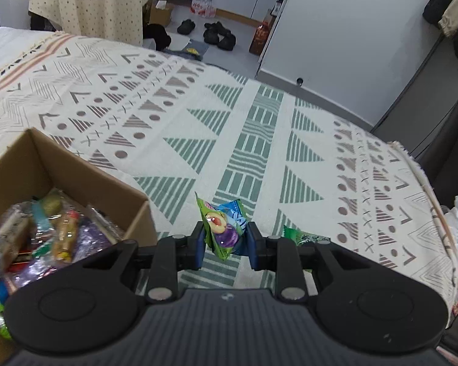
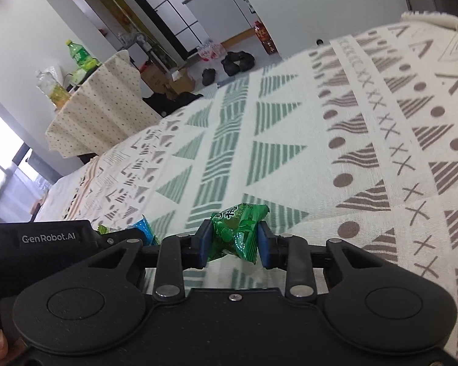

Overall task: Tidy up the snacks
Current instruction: 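Grasp the blue-and-green candy with the left gripper while the right grasps the green candy, then carry both candies into the box and open both grippers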

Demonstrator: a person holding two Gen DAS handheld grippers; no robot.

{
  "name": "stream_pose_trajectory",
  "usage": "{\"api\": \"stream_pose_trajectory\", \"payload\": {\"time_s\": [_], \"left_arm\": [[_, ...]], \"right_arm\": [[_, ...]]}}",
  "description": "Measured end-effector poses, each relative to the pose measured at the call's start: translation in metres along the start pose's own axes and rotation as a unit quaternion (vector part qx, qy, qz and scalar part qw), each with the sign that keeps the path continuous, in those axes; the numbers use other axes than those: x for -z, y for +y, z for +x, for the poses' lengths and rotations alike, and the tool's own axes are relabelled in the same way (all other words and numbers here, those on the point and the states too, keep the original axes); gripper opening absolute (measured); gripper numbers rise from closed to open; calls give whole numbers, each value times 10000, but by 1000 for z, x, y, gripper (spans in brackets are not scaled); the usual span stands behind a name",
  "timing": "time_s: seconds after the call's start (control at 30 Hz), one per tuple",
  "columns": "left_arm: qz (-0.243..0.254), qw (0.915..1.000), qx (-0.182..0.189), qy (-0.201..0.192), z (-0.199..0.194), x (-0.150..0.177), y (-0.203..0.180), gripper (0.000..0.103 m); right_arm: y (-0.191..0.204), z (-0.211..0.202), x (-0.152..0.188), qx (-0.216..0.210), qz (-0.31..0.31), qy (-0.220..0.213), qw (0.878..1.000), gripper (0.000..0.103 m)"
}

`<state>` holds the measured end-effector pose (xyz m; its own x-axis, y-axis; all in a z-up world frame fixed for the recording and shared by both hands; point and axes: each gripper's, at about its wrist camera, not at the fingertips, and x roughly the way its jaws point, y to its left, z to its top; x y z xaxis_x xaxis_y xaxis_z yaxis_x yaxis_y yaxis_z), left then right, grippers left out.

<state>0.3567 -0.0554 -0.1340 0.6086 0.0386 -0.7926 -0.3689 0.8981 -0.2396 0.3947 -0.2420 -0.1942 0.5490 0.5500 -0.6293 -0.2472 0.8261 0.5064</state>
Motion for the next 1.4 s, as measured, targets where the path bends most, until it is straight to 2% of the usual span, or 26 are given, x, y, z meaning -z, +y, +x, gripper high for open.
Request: {"api": "stream_pose_trajectory", "payload": {"time_s": [0.37, 0.73, 1.13, 1.4], "left_arm": [[-52, 9994, 20, -344, -62, -6, 26, 26], [-167, 9982, -119, -566, -110, -8, 67, 26], [-311, 9983, -148, -473, -136, 1, 108, 27], [-419, 9988, -86, -239, -141, 14, 132, 27]], "right_arm": [[39, -36, 2, -78, -268, -244, 9993, 30], [77, -62, 10, -204, -597, -404, 9972, 30], [116, -79, 26, -302, -923, -469, 9942, 30], [140, -82, 40, -394, -968, -475, 9934, 30]]}}
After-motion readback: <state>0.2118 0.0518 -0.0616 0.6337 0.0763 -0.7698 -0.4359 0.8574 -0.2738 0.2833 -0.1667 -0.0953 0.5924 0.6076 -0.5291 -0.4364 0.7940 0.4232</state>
